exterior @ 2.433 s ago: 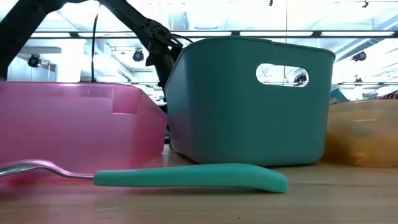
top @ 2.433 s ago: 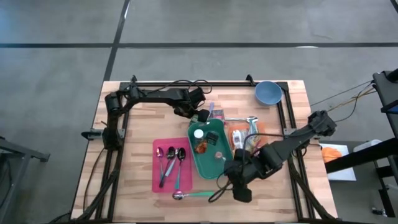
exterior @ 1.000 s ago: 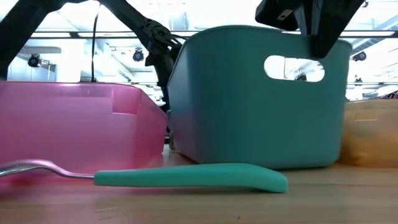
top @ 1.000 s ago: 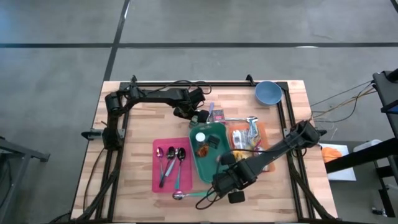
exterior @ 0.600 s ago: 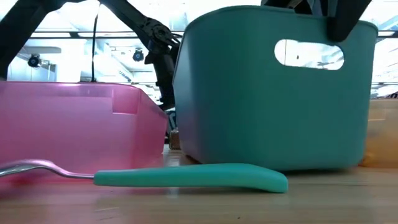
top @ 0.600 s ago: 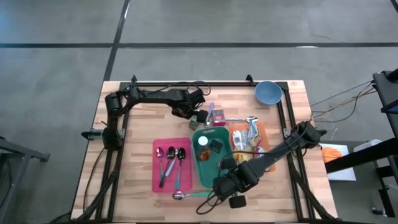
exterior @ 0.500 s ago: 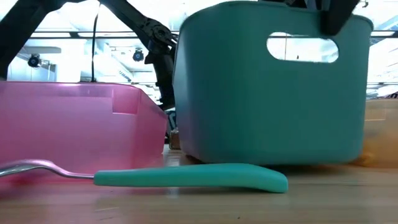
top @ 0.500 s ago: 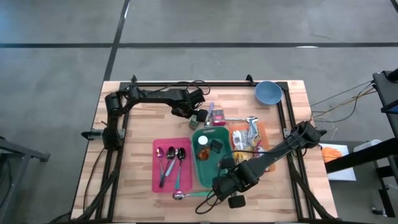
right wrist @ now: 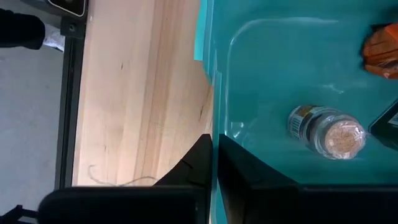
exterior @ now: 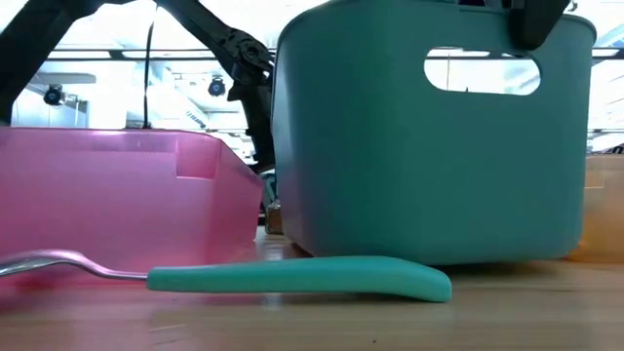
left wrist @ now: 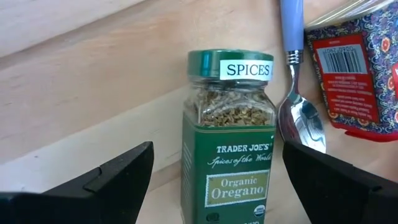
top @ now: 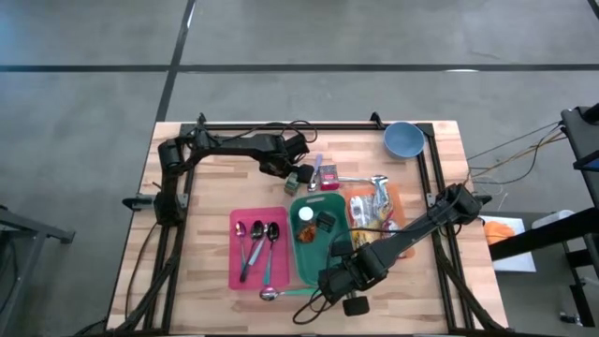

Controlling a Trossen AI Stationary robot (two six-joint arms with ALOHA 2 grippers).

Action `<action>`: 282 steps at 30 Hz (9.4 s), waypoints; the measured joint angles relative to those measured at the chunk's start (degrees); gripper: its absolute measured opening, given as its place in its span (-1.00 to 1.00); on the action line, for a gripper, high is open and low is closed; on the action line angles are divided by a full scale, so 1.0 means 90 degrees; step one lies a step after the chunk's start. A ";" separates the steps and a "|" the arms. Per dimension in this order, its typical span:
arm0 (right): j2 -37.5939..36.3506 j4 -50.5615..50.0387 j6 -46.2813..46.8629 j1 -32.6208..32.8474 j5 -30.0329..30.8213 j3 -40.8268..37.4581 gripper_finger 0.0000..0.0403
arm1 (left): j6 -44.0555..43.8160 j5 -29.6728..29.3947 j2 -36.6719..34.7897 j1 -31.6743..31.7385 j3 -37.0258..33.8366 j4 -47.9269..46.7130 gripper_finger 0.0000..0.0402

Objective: Pick & Place Food Item
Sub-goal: Put the green seasoning bottle into the green bin

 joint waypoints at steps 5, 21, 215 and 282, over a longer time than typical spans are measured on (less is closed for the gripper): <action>0.0004 -0.0004 0.0002 -0.0002 -0.0025 -0.0005 -0.87 | 0.0019 0.0000 0.0000 -0.0014 -0.0105 0.0050 0.79; 0.0004 -0.0036 -0.0063 -0.0026 0.0002 0.0015 -0.05 | 0.0032 -0.0117 0.0000 -0.0109 -0.0517 0.0321 0.59; -0.2309 0.0063 0.2280 -0.1889 0.0954 -0.0224 -0.02 | 0.1969 0.0625 -0.4321 -0.2820 0.1018 -0.1650 0.86; -0.0015 0.0835 0.0267 -0.1855 0.1138 -0.0867 0.55 | 0.1870 0.0379 -0.4376 -0.2824 0.0932 -0.2557 0.86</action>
